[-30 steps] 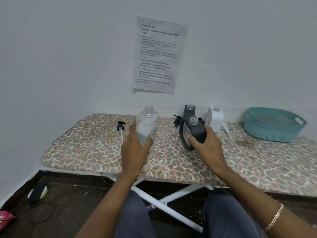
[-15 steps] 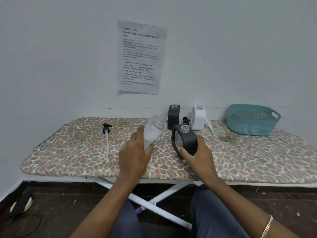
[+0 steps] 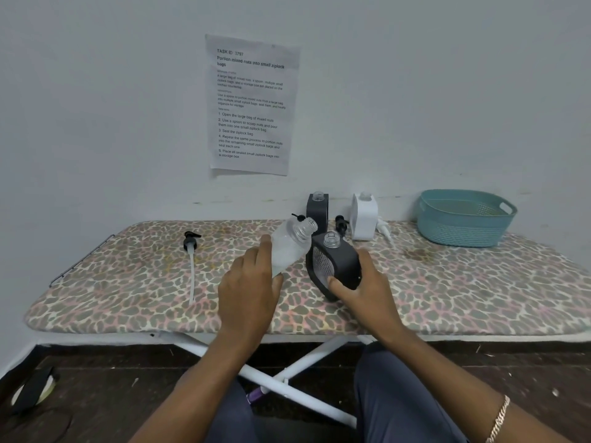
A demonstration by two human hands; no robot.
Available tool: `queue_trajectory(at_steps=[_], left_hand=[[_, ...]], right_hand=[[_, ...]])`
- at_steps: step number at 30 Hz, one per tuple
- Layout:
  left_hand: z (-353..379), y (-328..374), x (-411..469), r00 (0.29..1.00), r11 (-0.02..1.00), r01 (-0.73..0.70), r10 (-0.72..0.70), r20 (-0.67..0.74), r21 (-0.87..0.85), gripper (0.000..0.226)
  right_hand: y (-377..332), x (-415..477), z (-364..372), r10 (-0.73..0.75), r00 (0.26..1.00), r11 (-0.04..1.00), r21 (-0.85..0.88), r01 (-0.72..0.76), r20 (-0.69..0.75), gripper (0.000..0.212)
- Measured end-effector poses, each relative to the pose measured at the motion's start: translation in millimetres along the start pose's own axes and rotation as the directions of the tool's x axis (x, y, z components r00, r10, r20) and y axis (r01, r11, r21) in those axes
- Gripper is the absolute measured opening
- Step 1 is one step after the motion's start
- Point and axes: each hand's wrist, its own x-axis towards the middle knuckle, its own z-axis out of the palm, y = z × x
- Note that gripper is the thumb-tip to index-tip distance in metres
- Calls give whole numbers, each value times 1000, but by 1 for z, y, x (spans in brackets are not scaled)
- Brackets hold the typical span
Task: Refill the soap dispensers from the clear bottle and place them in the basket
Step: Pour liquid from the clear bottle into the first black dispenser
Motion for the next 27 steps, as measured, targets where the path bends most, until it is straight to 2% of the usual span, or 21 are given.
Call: queue_trajectory(at_steps=[12, 27], left_hand=[[3, -1, 0, 999, 995, -12, 15, -32, 94, 82], [-1, 2, 3, 995, 996, -1, 9, -95, 87, 82]], right_hand=[[-2, -3, 0, -17, 1000, 1000, -13, 17, 10, 50], [-4, -2, 0, -26, 1000, 999, -33, 26, 9, 47]])
